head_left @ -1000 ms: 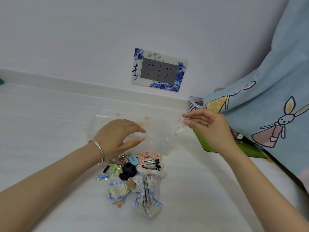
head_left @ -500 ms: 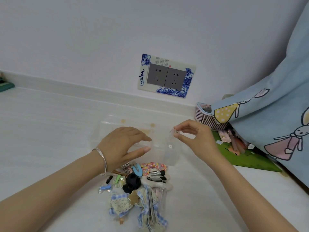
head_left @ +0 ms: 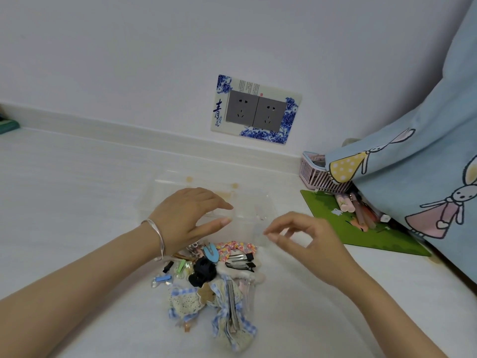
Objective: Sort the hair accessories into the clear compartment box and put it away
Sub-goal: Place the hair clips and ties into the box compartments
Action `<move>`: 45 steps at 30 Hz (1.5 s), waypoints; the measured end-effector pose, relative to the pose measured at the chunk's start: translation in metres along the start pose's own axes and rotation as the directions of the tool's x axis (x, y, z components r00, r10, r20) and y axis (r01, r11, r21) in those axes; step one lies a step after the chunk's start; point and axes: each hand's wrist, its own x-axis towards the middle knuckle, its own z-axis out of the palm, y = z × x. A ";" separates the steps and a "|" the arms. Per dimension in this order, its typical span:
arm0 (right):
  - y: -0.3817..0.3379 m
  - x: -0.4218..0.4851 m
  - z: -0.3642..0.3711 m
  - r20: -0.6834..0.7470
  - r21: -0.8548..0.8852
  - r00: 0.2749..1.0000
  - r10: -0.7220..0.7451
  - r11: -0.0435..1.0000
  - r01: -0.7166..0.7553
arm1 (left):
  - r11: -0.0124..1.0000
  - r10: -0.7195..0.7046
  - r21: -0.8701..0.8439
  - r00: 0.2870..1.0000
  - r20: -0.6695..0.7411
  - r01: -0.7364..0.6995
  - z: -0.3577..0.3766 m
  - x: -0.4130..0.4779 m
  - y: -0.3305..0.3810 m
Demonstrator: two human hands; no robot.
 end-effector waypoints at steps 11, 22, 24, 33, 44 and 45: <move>-0.022 -0.035 0.036 0.342 0.011 0.940 0.010 1.000 -0.015 | 0.999 -0.003 -0.034 1.000 -0.003 0.003 -0.002 -0.002 0.001; -0.008 -0.044 0.012 0.357 -0.117 0.929 0.095 0.992 -0.056 | 0.999 -0.012 -0.033 1.000 -0.014 0.011 -0.002 -0.003 0.001; -0.005 -0.046 0.008 0.353 -0.176 0.928 0.120 0.983 -0.060 | 1.000 -0.013 -0.028 1.000 -0.017 0.012 -0.001 -0.003 0.001; 0.004 -0.053 0.005 0.283 -0.140 0.952 0.114 0.987 -0.077 | 1.000 -0.019 -0.015 1.000 -0.017 0.019 0.000 -0.002 0.001; 0.005 0.051 -0.033 -0.039 0.050 0.996 0.085 0.995 -0.083 | 0.999 -0.031 -0.020 0.999 -0.025 0.030 0.000 -0.003 0.003; 0.009 0.062 -0.034 0.020 -0.026 0.994 0.107 0.994 -0.106 | 0.999 -0.031 -0.023 0.999 -0.023 0.030 0.000 -0.003 0.003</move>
